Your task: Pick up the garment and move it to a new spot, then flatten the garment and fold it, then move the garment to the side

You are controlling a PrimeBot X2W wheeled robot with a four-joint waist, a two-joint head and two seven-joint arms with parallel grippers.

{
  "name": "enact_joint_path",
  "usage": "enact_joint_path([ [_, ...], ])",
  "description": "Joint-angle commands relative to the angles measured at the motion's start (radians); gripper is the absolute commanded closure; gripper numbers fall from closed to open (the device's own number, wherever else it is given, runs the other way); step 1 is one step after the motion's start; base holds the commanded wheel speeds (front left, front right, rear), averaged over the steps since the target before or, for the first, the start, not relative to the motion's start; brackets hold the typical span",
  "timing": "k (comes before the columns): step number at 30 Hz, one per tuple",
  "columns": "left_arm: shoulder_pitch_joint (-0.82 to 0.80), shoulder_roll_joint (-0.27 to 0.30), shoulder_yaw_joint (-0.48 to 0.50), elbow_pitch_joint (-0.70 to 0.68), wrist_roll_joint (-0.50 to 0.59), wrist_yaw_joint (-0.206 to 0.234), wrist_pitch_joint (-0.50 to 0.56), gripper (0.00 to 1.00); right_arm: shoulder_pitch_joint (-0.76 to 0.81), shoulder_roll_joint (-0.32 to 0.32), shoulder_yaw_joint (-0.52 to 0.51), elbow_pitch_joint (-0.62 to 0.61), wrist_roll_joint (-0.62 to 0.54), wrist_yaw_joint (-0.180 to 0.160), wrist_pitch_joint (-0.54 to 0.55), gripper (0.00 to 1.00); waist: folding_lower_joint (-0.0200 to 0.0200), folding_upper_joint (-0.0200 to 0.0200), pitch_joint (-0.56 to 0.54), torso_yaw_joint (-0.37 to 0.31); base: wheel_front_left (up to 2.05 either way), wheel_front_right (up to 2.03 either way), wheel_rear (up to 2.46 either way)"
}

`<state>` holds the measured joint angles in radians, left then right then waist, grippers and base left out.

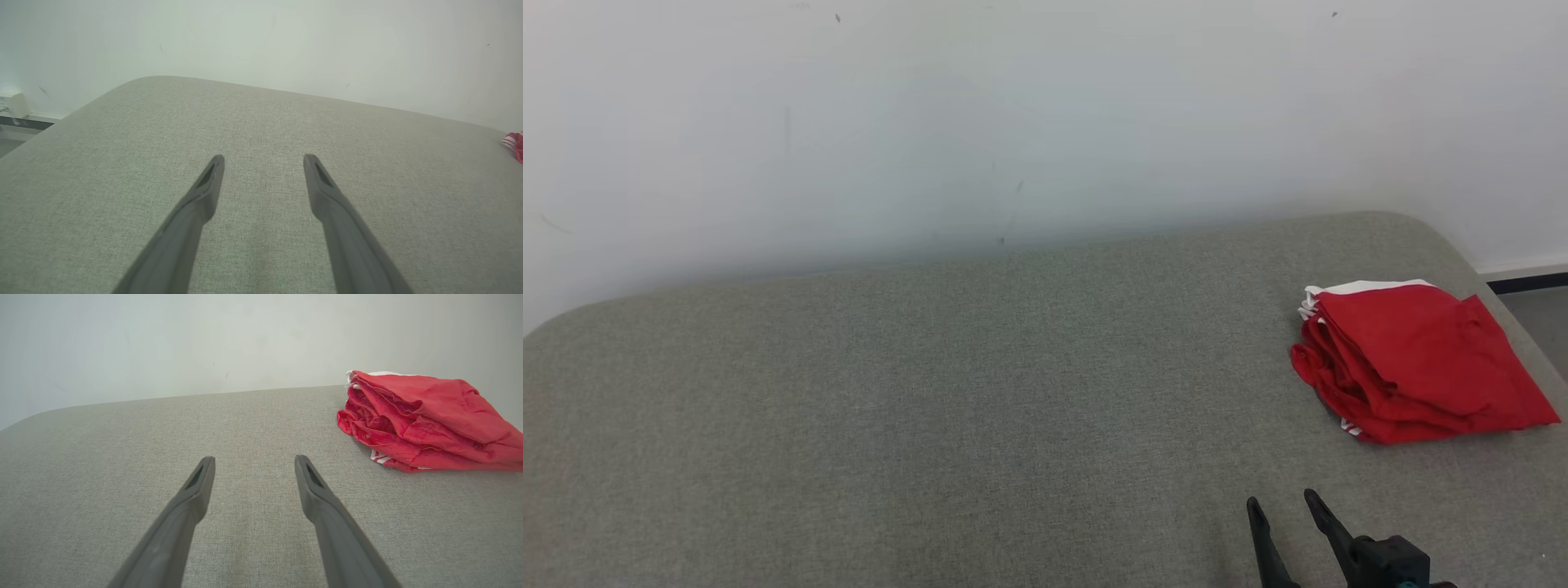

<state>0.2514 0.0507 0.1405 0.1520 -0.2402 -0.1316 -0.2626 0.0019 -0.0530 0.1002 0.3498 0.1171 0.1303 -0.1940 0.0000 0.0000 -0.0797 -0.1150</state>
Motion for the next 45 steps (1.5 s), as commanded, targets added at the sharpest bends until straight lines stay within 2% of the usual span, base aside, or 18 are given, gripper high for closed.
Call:
enact_joint_path([
  [1, 0.013, 0.000, 0.000, 0.000, 0.001, 0.002, -0.003, 0.00, 0.009, 0.002, -0.002, -0.004, -0.004, 0.000, 0.001, 0.00, 0.0000, 0.0000, 0.001, -0.001, 0.00, 0.00, 0.00],
  [16, -0.020, 0.000, 0.001, 0.029, 0.000, 0.002, -0.003, 0.00, 0.013, 0.004, -0.001, -0.009, 0.016, 0.000, 0.005, 0.00, 0.0000, 0.0000, 0.008, -0.004, 0.00, 0.00, 0.00],
  [24, -0.033, 0.018, 0.000, 0.055, -0.011, 0.002, -0.003, 0.00, 0.010, 0.004, 0.004, -0.003, 0.018, 0.000, 0.001, 0.00, 0.0000, 0.0000, 0.012, -0.007, 0.00, 0.00, 0.00],
  [25, -0.029, 0.016, -0.001, 0.053, -0.007, 0.000, 0.000, 1.00, 0.007, 0.001, 0.005, -0.004, 0.014, 0.000, 0.005, 1.00, 0.0000, 0.0000, 0.012, -0.007, 0.00, 0.00, 0.00],
  [29, -0.024, 0.006, -0.003, 0.089, -0.008, 0.000, 0.002, 1.00, 0.027, 0.001, 0.005, 0.028, 0.015, 0.000, 0.010, 1.00, 0.0000, 0.0000, 0.012, -0.007, 0.00, 0.00, 0.00],
  [45, -0.093, 0.005, -0.006, 0.090, -0.277, 0.000, 0.078, 1.00, -0.002, -0.004, -0.032, -0.001, 0.314, 0.000, 0.064, 1.00, 0.0000, 0.0000, 0.020, 0.007, 0.00, 0.00, 0.00],
])
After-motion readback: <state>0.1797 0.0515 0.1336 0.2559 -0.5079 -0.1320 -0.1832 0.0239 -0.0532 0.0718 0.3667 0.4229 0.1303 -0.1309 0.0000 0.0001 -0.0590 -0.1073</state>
